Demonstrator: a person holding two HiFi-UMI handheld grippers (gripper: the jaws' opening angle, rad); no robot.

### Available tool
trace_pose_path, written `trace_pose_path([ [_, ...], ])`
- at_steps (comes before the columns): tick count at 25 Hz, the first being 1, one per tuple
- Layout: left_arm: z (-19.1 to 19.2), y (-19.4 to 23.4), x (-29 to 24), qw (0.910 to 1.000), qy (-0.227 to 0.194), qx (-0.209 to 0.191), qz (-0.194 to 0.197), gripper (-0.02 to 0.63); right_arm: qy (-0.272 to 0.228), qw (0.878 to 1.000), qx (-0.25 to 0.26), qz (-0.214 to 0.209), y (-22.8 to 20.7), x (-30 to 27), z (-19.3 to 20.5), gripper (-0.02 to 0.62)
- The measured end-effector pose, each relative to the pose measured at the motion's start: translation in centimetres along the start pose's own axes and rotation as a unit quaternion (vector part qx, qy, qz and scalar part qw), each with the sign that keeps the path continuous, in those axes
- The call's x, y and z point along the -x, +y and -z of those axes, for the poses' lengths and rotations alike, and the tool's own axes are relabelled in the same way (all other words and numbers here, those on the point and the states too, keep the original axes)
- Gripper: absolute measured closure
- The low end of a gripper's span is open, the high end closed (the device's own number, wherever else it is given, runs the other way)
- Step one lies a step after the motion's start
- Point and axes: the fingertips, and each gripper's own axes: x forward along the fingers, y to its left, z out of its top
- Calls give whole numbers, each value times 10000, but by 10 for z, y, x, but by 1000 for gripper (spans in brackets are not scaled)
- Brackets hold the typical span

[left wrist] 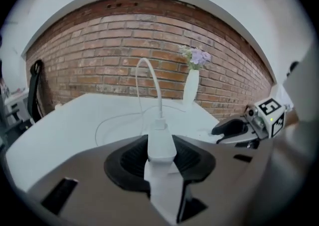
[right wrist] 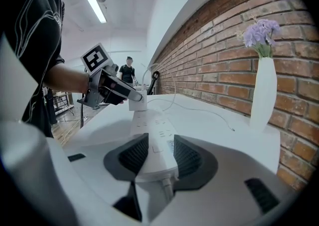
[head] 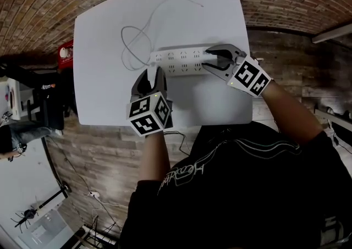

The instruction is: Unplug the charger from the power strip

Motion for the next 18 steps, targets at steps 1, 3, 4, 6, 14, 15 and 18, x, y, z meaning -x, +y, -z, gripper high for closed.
trace_pose_path([
  [1, -1, -2, 1, 9996, -25, -253, -90, 471, -12, 10000, -2, 0, 0, 0, 0, 454],
  [3, -6, -7, 3, 9970, -98, -731, -238, 471, -47, 10000, -17, 10, -1, 1, -1, 454],
  [4, -8, -9, 3, 9956, -135, -881, -277, 471, -64, 10000, -26, 16, -1, 1, -1, 454],
  [6, -10, -11, 4, 9947, -176, -977, -277, 472, -83, 10000, -29, 24, -1, 2, -1, 454],
  [14, -7, -1, 1, 9999, -109, -55, 31, 469, -41, 10000, 36, 29, 0, 1, 0, 457],
  [15, -8, -3, 2, 9994, -130, -327, -63, 471, -44, 10000, 40, 28, 0, 1, 0, 457],
  [18, -11, -11, 4, 9945, -198, -991, -291, 471, -75, 10000, 18, 33, 0, 1, 0, 457],
])
